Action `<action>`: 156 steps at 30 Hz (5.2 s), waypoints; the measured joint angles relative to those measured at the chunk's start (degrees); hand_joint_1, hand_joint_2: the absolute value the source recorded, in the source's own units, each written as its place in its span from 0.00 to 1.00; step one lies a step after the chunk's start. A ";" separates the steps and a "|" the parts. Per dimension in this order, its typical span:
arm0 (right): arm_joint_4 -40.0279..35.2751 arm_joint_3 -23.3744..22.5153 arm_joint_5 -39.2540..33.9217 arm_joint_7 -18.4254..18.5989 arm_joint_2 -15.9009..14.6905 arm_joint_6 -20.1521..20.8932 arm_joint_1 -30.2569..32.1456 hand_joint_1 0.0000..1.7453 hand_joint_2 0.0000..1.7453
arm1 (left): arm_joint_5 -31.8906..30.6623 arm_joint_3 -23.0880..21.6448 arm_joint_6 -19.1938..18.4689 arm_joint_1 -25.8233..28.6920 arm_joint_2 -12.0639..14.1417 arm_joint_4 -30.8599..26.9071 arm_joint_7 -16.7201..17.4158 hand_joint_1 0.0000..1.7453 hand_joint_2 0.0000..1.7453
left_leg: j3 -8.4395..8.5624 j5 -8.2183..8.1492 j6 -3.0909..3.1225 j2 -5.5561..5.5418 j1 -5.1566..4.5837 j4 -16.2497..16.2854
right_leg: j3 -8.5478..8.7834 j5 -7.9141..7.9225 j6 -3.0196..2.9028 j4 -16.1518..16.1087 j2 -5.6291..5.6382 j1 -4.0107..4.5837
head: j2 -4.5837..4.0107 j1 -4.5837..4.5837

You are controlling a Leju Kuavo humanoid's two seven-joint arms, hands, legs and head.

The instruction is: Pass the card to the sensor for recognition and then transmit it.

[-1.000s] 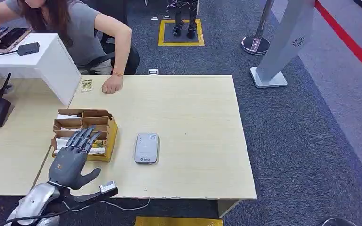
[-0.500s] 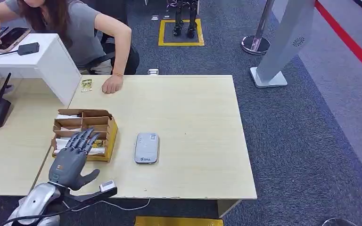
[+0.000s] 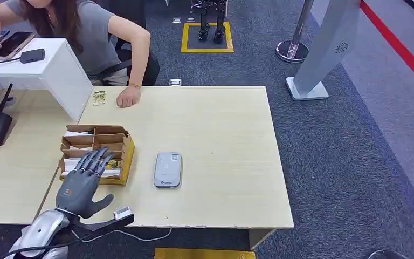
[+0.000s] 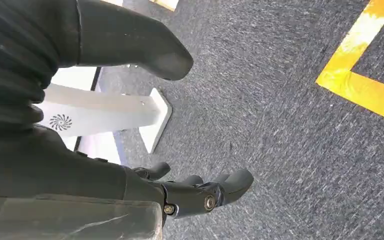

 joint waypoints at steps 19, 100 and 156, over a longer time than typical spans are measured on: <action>0.00 -0.33 1.81 -0.22 0.00 0.00 -0.04 0.00 1.00 | -11.06 0.00 1.92 -0.73 -0.53 5.58 7.50 0.00 1.00 | 0.00 0.00 0.00 0.00 0.00 0.00 | 0.00 0.00 0.00 0.00 0.00 0.00 | 0.00 0.00; 0.00 -0.35 5.01 0.35 0.00 0.00 -1.21 0.00 1.00 | -23.54 4.72 8.09 -2.66 -7.06 13.60 12.68 0.00 1.00 | -0.01 0.00 0.00 -0.03 0.00 0.01 | 0.01 0.01 0.00 0.00 -0.03 0.00 | 0.00 0.00; 0.02 -0.33 5.09 0.17 0.04 0.00 -1.28 0.00 1.00 | -22.58 4.79 8.37 -2.90 -8.72 15.54 11.68 1.00 1.00 | -0.01 0.00 0.00 -0.03 0.00 0.01 | 0.01 0.01 0.00 0.00 -0.02 0.00 | 0.00 0.00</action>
